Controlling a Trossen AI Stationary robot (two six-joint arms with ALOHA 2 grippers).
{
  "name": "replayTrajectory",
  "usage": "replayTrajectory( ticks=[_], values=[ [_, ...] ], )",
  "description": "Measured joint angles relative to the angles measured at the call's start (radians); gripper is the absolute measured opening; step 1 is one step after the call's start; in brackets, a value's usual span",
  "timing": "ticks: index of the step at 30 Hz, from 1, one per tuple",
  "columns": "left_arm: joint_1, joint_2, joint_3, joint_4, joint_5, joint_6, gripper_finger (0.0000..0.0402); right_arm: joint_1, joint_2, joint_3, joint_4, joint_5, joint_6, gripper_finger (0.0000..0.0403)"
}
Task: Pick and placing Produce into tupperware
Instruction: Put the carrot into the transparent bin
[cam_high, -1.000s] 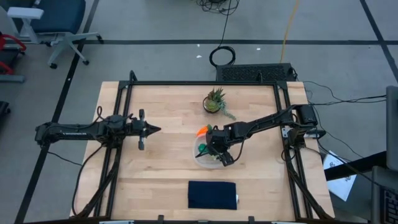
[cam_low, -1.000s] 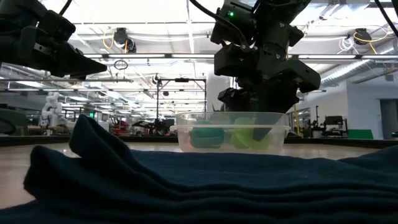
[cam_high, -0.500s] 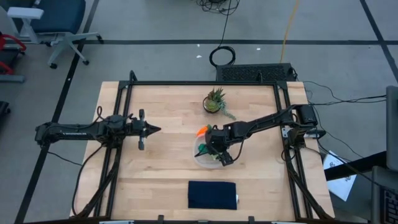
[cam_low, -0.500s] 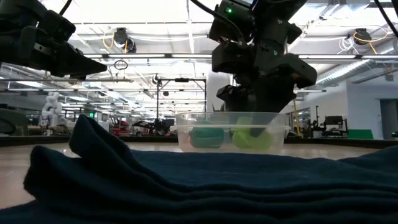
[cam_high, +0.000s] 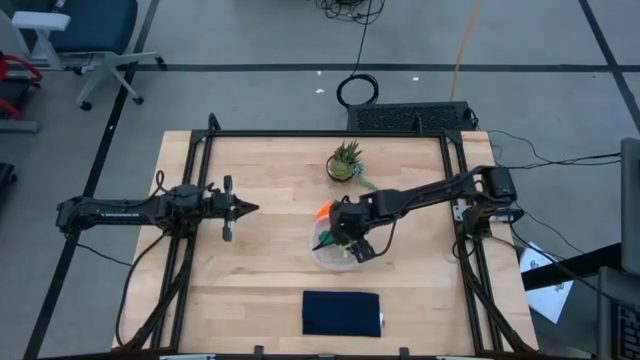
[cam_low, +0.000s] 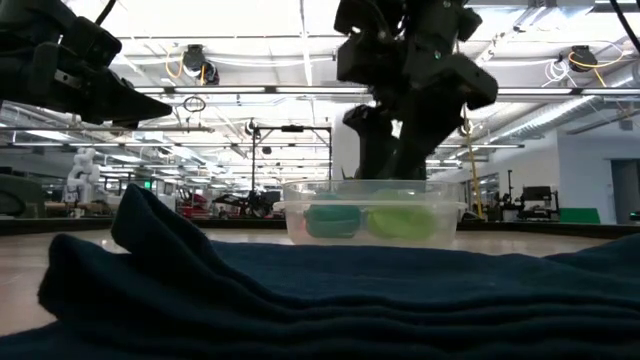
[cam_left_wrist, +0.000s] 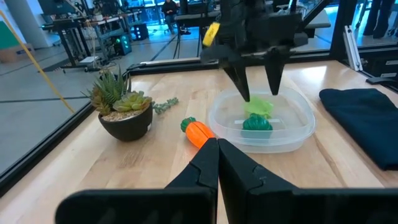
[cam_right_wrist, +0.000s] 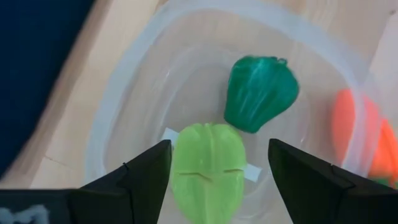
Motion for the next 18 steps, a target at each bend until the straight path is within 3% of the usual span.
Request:
replayTrajectory(
  ticks=[8, 18],
  values=[
    [0.000, 0.000, 0.000, -0.001, 0.000, 0.000, 0.0005, -0.013, -0.044, 0.000, 0.000, 0.000, 0.016, 0.0226],
    [0.000, 0.000, 0.000, -0.002, 0.000, 0.004, 0.0005, -0.026, -0.045, 0.000, -0.007, -0.001, 0.024, 0.0093]
  ],
)
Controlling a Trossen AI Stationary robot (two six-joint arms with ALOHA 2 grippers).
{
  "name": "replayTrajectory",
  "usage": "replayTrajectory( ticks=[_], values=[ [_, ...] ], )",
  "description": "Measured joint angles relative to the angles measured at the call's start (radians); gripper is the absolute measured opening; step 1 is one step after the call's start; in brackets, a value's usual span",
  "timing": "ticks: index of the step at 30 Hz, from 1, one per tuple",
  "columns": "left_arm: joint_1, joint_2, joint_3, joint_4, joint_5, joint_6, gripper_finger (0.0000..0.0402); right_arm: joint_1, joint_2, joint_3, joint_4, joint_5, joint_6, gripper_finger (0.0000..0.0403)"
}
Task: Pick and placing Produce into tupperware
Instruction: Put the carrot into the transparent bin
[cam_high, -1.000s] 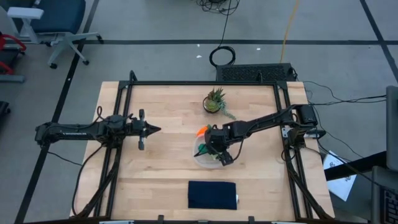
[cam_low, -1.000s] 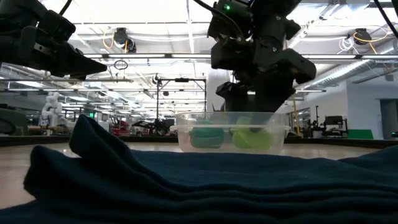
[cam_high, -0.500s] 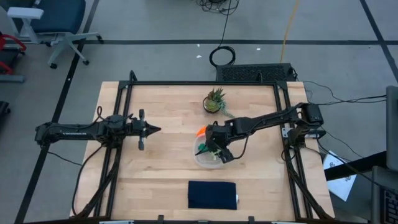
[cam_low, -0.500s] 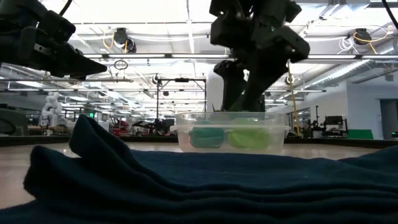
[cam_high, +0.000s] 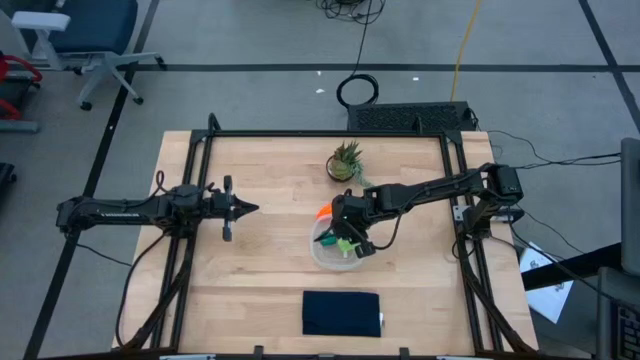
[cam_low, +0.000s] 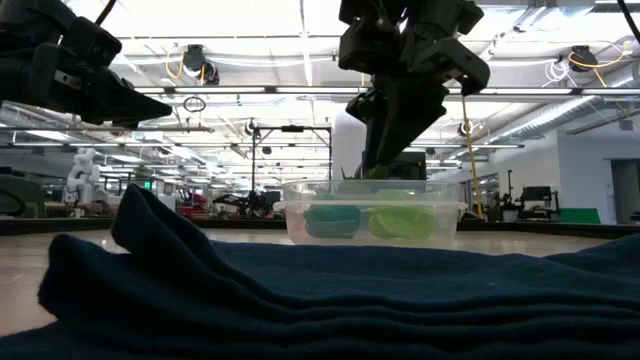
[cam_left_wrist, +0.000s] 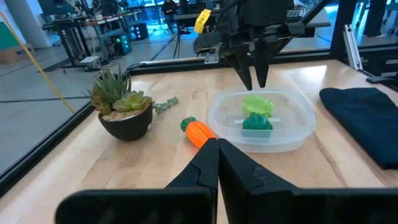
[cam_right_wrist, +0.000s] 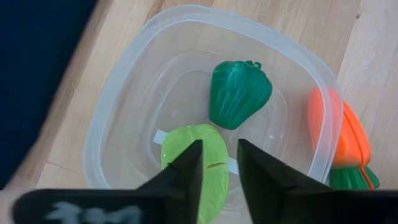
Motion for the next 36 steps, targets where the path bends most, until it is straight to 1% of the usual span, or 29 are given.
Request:
replayTrajectory(
  ticks=[5, 7, 13, 17, 22, 28, 29, 32, 34, 36],
  values=[
    [0.000, 0.000, 0.000, -0.001, 0.000, 0.017, 0.0005, 0.000, 0.000, 0.000, -0.010, -0.006, -0.003, 0.0025],
    [0.000, 0.000, 0.000, -0.001, 0.000, 0.026, 0.0005, 0.000, 0.000, 0.000, -0.016, -0.007, -0.008, 0.0007],
    [0.000, 0.000, 0.000, 0.009, -0.001, 0.044, 0.0005, -0.014, -0.026, 0.000, -0.025, -0.007, -0.006, 0.0003],
    [-0.001, 0.000, 0.000, 0.013, 0.004, 0.059, 0.0005, -0.039, -0.081, -0.003, -0.023, -0.008, -0.007, 0.0002],
    [-0.002, 0.000, 0.000, 0.023, 0.017, 0.061, 0.0005, -0.095, -0.205, -0.056, 0.037, -0.009, 0.016, 0.0001],
    [-0.002, 0.000, 0.000, 0.034, 0.019, 0.072, 0.0002, -0.179, -0.413, -0.197, 0.181, -0.051, 0.094, 0.0000],
    [-0.002, -0.001, 0.000, 0.037, 0.019, 0.075, 0.0002, -0.191, -0.446, -0.217, 0.177, -0.051, 0.100, 0.0000],
    [-0.002, -0.001, 0.000, 0.046, 0.019, 0.084, 0.0002, -0.213, -0.534, -0.260, 0.158, 0.000, 0.109, 0.0000],
    [-0.002, -0.001, 0.000, 0.060, 0.019, 0.087, 0.0001, -0.224, -0.595, -0.289, 0.164, -0.003, 0.124, 0.0000],
    [-0.002, -0.001, 0.000, 0.070, 0.021, 0.092, 0.0002, -0.229, -0.665, -0.325, 0.218, -0.007, 0.154, 0.0000]
  ],
)
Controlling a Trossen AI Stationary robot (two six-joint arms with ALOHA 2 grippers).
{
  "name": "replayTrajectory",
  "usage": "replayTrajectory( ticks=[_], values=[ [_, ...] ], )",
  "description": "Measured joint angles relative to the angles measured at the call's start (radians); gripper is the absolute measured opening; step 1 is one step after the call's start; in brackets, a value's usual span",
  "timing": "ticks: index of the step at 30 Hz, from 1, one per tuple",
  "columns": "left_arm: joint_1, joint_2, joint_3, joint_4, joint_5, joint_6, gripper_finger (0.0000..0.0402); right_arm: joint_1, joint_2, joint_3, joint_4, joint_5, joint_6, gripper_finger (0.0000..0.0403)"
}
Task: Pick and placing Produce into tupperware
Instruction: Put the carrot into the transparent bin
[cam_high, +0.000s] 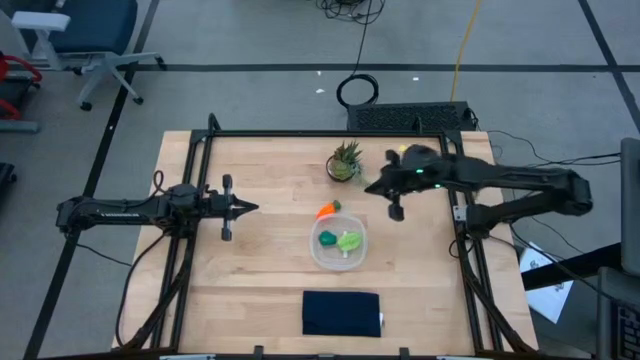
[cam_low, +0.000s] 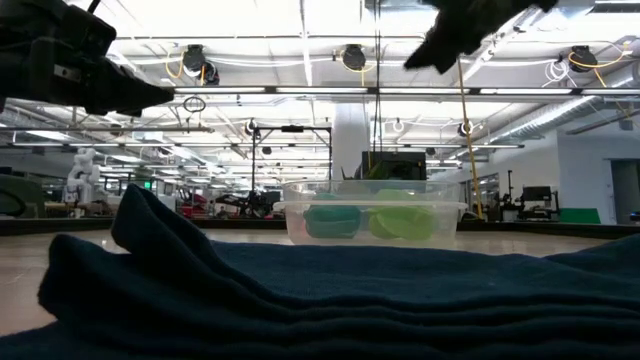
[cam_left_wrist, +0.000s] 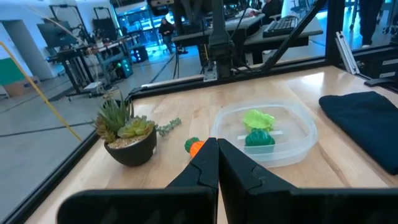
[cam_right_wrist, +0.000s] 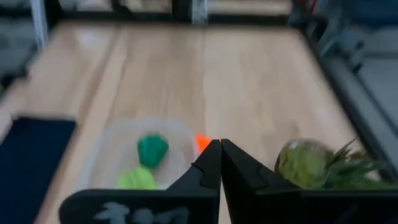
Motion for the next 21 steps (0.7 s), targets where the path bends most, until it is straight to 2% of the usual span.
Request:
replayTrajectory(
  ticks=[9, 17, 21],
  values=[
    [0.000, 0.000, 0.000, 0.007, 0.006, -0.002, 0.0001, 0.005, -0.263, -0.180, 0.067, 0.004, 0.115, 0.0000],
    [0.000, 0.000, 0.000, 0.016, 0.000, -0.015, 0.0001, 0.074, -0.362, -0.375, 0.301, 0.006, 0.204, 0.0000],
    [0.000, 0.000, 0.000, 0.015, -0.018, -0.022, 0.0006, 0.110, -0.389, -0.438, 0.326, 0.030, 0.206, 0.0000]
  ],
)
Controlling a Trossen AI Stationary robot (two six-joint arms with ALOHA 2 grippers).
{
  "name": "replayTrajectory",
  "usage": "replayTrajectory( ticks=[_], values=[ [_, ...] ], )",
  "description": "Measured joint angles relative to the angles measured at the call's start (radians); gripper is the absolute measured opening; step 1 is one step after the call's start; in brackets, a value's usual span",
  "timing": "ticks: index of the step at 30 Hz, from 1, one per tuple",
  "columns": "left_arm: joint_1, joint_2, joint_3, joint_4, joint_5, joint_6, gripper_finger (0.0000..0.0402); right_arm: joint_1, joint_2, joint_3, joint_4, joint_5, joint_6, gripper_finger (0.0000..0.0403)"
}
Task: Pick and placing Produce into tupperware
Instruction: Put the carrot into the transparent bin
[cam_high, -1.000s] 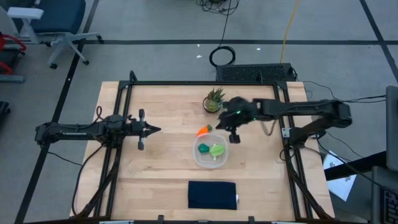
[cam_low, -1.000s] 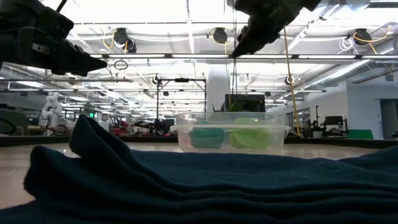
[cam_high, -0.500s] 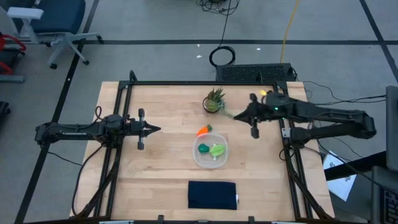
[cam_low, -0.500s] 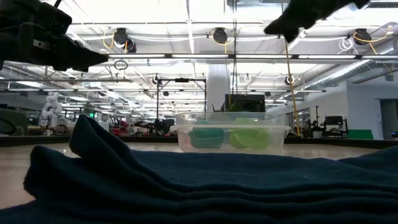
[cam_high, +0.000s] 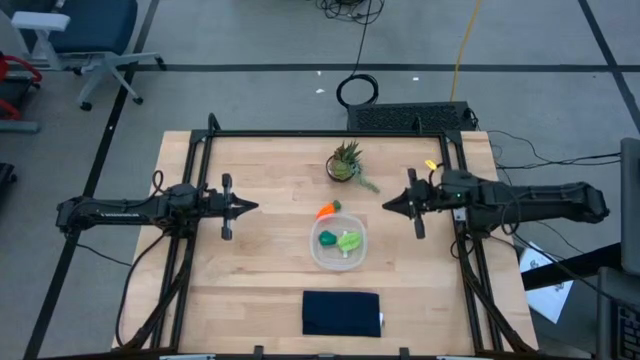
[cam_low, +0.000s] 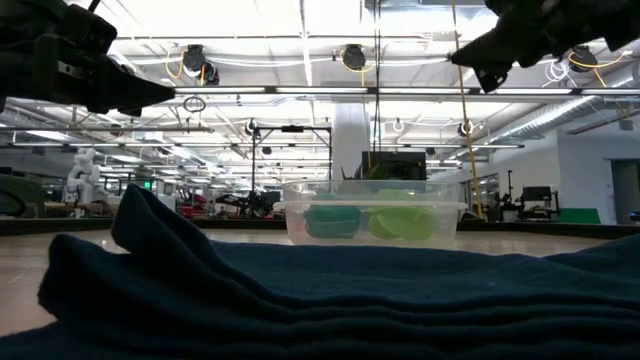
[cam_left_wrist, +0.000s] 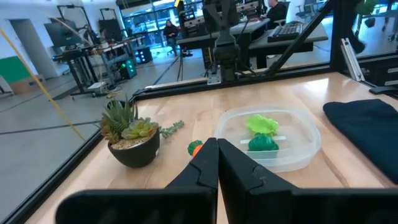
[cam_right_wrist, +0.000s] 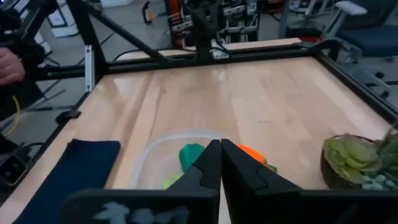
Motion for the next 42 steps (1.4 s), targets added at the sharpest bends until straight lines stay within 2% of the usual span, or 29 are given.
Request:
replayTrajectory(
  ticks=[7, 11, 21, 28, 39, 42],
  values=[
    [0.000, 0.000, 0.000, 0.003, -0.005, 0.000, 0.0002, 0.003, -0.144, -0.068, 0.013, 0.040, 0.026, 0.0000],
    [0.000, 0.000, 0.000, 0.004, -0.013, 0.008, 0.0006, 0.002, -0.211, -0.117, 0.005, 0.114, 0.042, 0.0000],
    [0.000, 0.000, 0.000, 0.008, -0.031, 0.018, 0.0004, 0.054, -0.264, -0.256, 0.143, 0.102, 0.067, 0.0000],
    [0.000, 0.000, 0.000, 0.007, -0.031, 0.018, 0.0006, 0.120, -0.296, -0.277, 0.141, 0.102, 0.035, 0.0000],
    [0.000, 0.000, 0.000, 0.007, -0.031, 0.001, 0.0004, 0.128, -0.380, -0.277, 0.071, 0.095, -0.057, 0.0000],
    [0.000, 0.000, 0.000, 0.006, -0.031, -0.001, 0.0002, 0.128, -0.394, -0.277, 0.071, 0.058, -0.079, 0.0000]
  ],
)
